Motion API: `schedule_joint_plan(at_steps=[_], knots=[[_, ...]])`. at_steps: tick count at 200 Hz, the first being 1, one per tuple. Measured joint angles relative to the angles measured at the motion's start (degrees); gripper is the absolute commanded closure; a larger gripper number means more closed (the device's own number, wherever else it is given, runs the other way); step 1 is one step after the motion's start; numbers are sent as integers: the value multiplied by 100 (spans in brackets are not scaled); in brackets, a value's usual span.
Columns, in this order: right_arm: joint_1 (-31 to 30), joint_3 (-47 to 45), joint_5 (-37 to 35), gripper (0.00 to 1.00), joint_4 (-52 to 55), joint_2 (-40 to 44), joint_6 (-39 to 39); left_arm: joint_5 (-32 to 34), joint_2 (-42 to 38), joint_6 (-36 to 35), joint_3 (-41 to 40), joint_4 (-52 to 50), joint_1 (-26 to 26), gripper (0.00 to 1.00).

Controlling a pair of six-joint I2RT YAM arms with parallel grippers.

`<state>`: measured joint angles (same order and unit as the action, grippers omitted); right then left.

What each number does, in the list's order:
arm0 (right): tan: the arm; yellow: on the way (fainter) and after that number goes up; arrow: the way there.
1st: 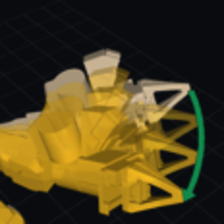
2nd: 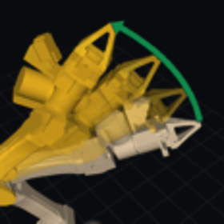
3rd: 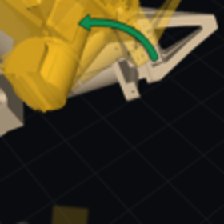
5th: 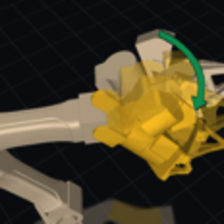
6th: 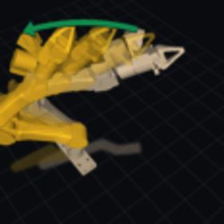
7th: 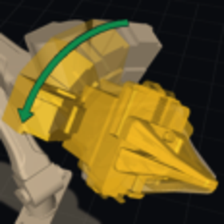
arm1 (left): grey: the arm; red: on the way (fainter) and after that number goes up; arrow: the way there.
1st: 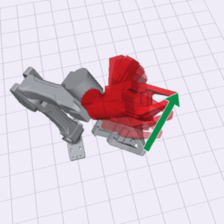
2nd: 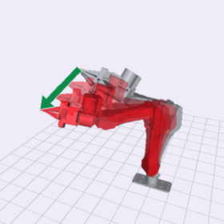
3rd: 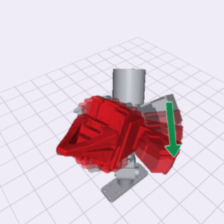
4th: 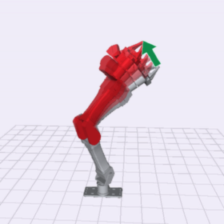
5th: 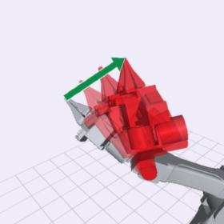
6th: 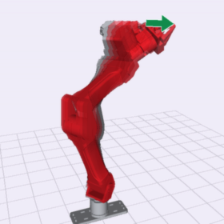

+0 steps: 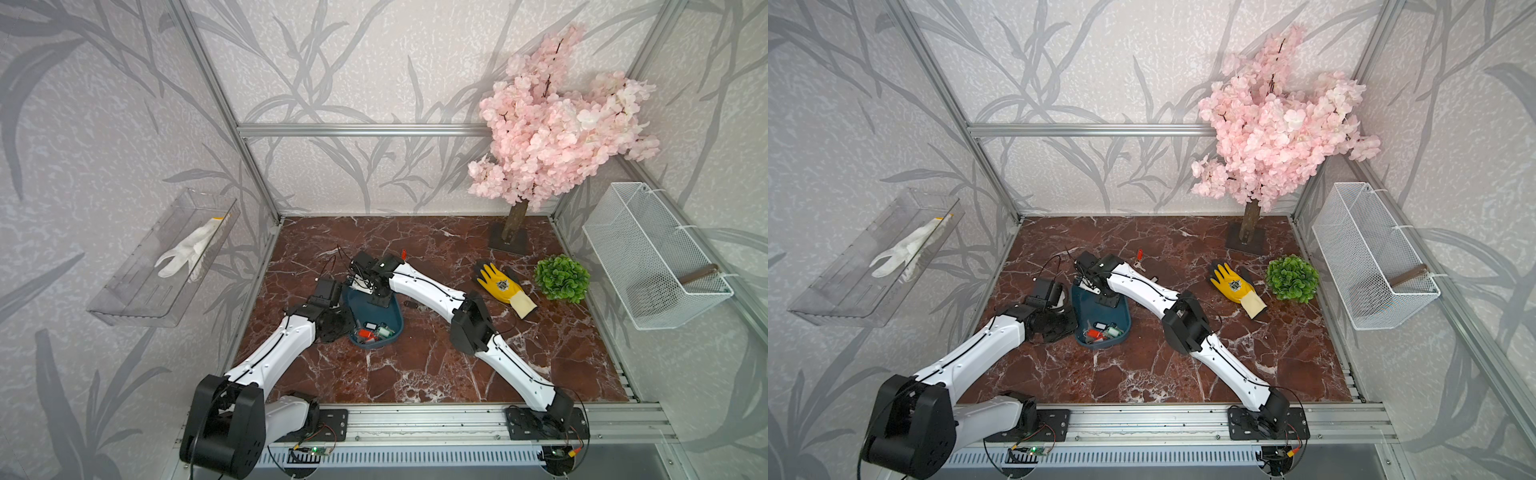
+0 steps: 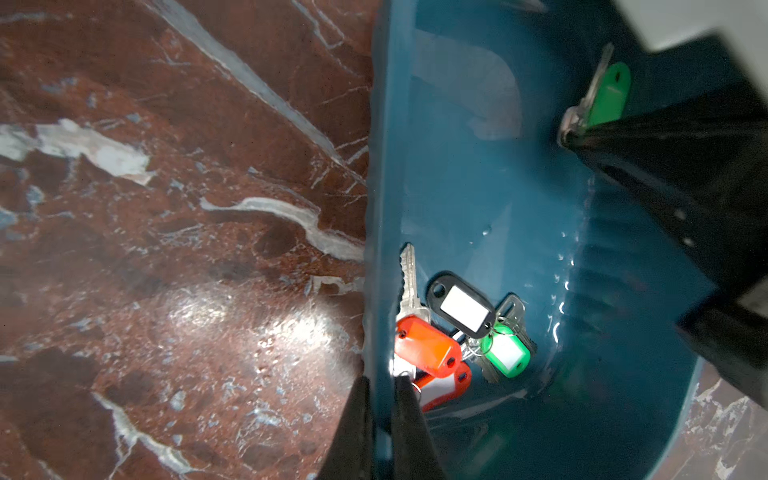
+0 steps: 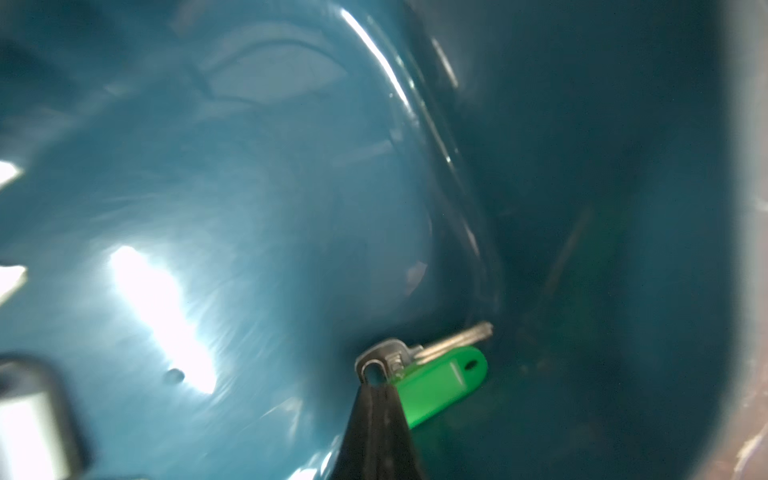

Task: Take the keys out of the storage box
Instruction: Pick up the key from the storage box, then place the key at the center of the board.

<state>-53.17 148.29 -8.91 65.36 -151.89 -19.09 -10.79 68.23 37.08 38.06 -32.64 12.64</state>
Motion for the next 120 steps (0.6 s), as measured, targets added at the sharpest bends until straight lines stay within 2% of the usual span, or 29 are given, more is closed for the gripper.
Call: schedule_joint_plan(at_steps=[71, 93, 120], knots=[[4, -1056, 452, 100, 70, 1978, 713, 422, 0, 116, 2, -116, -149, 59], [4, -1945, 479, 100, -17, 2787, 938, 527, -48, 107, 4, -162, -199, 50], [15, -3469, 514, 100, -271, 3856, 1233, 627, -284, 133, 11, -151, -251, 39]])
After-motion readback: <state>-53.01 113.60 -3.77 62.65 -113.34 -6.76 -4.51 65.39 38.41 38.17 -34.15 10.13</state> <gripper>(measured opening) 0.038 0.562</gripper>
